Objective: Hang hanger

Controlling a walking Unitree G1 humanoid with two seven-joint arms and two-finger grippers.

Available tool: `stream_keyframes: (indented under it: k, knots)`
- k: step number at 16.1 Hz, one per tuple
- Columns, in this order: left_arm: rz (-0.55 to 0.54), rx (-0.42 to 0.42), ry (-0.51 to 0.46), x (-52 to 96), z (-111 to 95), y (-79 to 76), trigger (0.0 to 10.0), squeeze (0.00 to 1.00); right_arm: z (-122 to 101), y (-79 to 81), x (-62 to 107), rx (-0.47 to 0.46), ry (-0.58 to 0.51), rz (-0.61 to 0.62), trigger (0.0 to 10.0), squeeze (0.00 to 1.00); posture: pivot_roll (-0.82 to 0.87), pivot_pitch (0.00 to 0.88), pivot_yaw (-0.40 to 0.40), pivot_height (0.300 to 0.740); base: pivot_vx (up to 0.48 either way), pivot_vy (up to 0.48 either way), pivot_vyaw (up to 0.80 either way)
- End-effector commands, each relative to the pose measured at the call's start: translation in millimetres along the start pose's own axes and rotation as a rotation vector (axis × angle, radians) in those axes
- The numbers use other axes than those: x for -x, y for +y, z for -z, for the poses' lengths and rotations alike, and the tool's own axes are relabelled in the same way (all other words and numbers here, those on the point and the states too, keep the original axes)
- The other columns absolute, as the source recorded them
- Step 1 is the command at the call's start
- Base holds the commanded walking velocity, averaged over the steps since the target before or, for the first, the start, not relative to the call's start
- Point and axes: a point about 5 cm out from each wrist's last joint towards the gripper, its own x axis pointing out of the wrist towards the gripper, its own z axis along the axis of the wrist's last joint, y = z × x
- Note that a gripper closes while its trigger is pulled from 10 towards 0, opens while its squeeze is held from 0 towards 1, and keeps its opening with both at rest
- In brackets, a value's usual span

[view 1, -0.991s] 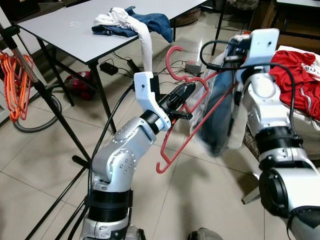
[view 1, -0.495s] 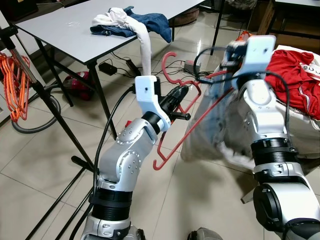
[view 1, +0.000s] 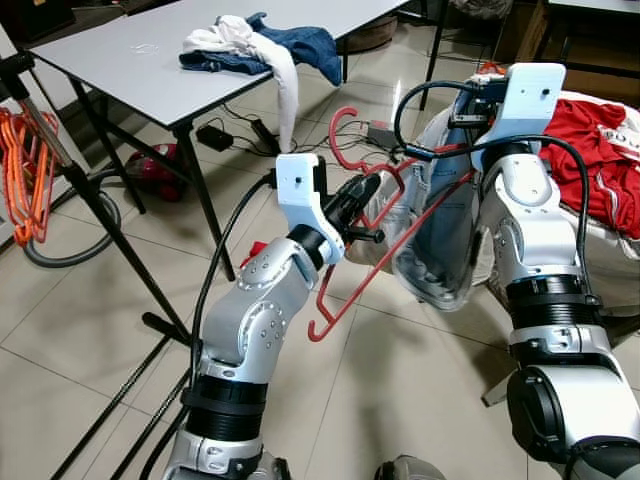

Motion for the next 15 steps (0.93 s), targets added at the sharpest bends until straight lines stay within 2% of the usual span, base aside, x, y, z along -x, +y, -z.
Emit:
stream_keyframes:
  k: [1, 13, 14, 15]
  knots:
    - [-0.012, -0.009, 0.007, -1.2, 2, -0.5, 10.0, 0.0, -14, -0.8, -2.2, -0.008, -0.056, -0.002, 0.0, 0.0, -0.11, 0.0, 0.038, 0.74, 0.0, 0.0, 0.0]
    - [-0.012, -0.011, 0.005, -1.4, 2, -0.4, 10.0, 0.0, -14, -1.3, -1.5, -0.008, -0.05, 0.001, 0.0, 0.0, -0.11, 0.0, 0.038, 0.74, 0.0, 0.0, 0.0]
    - [-0.091, -0.198, 0.204, 17.2, 38, 33.9, 10.0, 0.0, 62, -34.3, 24.6, -0.028, 0.239, 0.018, 0.0, 0.0, -0.11, 0.0, 0.047, 0.74, 0.0, 0.0, 0.0]
    - [-0.126, -0.231, 0.262, 22.8, 47, 43.1, 10.0, 0.0, 79, -41.4, 35.9, -0.03, 0.293, 0.035, 0.0, 0.0, -0.11, 0.0, 0.05, 0.74, 0.0, 0.0, 0.0]
